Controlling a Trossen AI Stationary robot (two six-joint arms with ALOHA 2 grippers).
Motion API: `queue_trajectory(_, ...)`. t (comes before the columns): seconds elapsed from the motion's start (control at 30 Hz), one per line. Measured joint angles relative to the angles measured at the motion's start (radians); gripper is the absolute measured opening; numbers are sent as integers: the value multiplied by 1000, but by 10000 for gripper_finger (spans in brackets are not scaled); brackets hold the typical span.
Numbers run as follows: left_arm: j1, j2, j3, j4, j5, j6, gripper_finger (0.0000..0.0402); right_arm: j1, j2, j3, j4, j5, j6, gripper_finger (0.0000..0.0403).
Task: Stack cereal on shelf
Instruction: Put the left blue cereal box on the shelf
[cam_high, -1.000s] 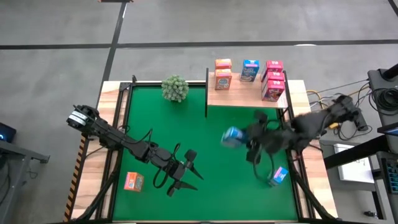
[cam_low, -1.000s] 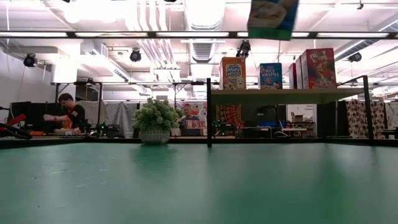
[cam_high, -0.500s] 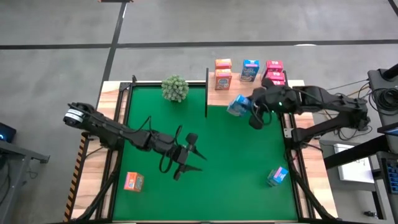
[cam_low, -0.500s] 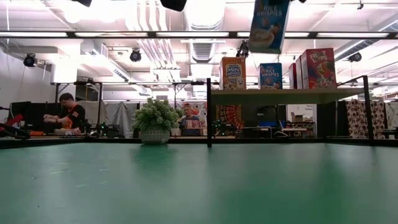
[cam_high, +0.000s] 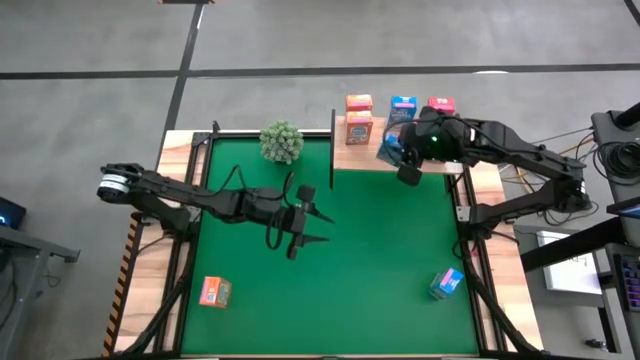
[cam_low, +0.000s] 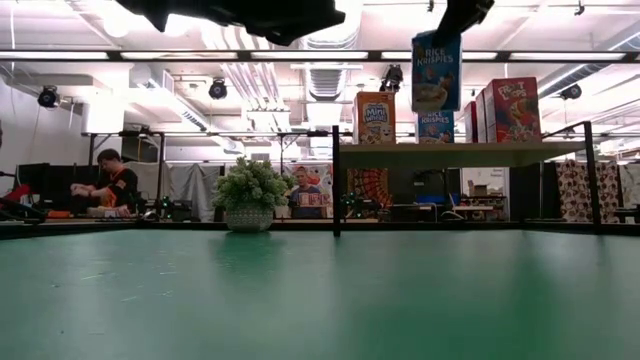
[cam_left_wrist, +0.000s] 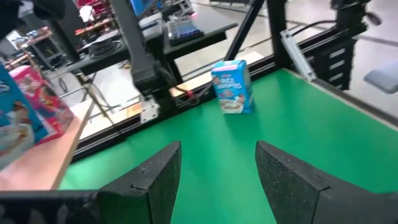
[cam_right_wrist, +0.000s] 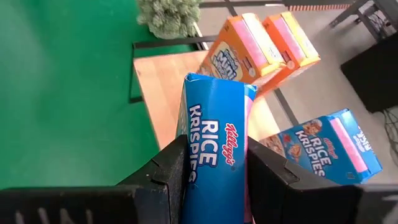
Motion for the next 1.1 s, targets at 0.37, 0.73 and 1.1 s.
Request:
queue_trajectory(0.37, 50, -21, 0, -26, 2, 67, 190, -95, 75, 0, -4, -22, -96, 123)
queue_trajectory(0.73, 64, -28, -1, -72, 2, 80, 190, -146, 101, -2, -1, -48, -85, 149)
queue_trajectory(1.1, 63, -29, 40, -71, 3, 154, 190, -159, 137, -4, 5, -40, -46, 189)
